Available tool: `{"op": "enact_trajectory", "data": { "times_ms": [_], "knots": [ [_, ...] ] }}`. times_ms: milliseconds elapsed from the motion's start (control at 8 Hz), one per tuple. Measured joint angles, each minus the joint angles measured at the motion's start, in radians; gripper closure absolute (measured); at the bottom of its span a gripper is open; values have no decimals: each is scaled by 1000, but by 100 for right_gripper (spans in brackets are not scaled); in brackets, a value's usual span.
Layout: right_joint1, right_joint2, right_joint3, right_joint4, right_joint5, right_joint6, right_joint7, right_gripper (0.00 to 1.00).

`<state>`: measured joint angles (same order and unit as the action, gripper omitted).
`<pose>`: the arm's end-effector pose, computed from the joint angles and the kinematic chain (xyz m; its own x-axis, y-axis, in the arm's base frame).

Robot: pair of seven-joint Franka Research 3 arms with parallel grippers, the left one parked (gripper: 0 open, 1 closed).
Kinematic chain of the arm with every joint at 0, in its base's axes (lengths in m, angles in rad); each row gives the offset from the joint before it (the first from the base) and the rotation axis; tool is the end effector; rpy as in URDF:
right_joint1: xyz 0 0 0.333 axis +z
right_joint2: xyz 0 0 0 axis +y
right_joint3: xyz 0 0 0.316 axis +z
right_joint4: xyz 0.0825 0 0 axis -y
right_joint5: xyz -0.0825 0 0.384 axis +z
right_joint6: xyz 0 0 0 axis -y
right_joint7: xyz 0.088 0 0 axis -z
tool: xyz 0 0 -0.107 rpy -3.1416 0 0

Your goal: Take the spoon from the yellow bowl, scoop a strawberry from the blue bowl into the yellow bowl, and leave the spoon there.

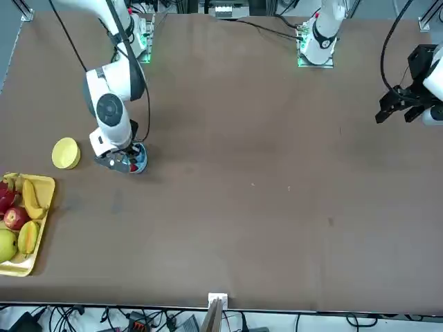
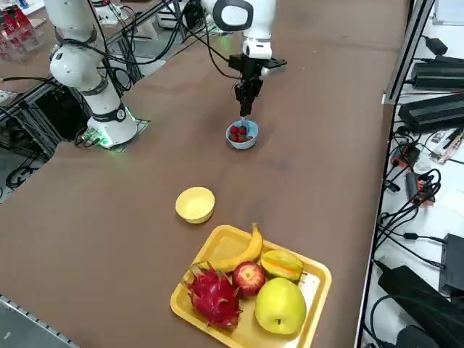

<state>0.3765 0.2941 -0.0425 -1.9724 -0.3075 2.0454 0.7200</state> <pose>0.5553 0.1759 0.3074 0.9765 -0.2149 -0.0174 -0.1964 -0.9197 0.3399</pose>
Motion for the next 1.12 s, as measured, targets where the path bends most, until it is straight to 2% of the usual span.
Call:
{"op": "enact_trajectory", "data": {
  "times_ms": [500, 1125],
  "knots": [
    [35, 59, 0, 68, -15, -34, 8, 90],
    [98, 89, 0, 91, -137, -47, 9, 90]
  ]
}}
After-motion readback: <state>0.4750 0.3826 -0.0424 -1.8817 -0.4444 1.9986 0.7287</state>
